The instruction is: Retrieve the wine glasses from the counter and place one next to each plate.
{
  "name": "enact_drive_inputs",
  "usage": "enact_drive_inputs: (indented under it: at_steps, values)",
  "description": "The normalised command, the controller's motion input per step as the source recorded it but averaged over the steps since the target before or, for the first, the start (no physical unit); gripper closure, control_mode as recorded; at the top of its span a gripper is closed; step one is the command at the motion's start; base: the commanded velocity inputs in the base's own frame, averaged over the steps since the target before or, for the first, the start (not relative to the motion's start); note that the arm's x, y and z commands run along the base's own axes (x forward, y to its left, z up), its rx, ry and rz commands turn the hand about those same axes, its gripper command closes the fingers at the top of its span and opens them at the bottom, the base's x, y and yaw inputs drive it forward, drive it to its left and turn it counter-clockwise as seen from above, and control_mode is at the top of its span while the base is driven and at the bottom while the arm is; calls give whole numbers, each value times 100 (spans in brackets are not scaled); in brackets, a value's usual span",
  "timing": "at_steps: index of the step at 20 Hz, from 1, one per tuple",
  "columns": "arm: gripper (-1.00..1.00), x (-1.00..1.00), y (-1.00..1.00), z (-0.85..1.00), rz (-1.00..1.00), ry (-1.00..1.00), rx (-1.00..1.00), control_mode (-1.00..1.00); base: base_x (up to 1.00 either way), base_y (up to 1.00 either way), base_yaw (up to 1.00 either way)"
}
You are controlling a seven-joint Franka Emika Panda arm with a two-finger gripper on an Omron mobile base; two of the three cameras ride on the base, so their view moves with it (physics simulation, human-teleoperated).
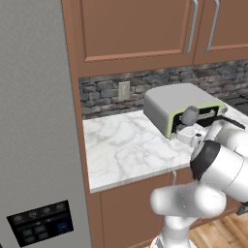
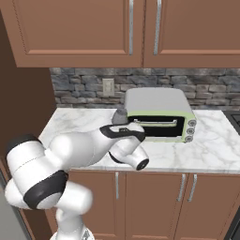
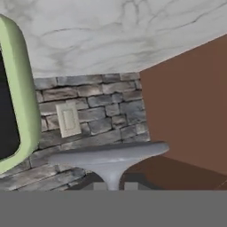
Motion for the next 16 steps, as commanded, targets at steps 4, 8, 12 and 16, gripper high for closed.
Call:
enact_drive_inputs:
  at_steps: [4, 8, 12, 16]
  values:
    - [100, -69, -65, 100, 18, -2, 1, -100, 0, 0, 0]
    - [100, -97, -16, 100, 14, -5, 0, -100, 0, 0, 0]
    - [100, -100, 36, 95, 16, -17, -2, -100, 0, 0, 0]
    - [100, -94, 78, 73, 13, -30, -5, -100, 0, 0, 0]
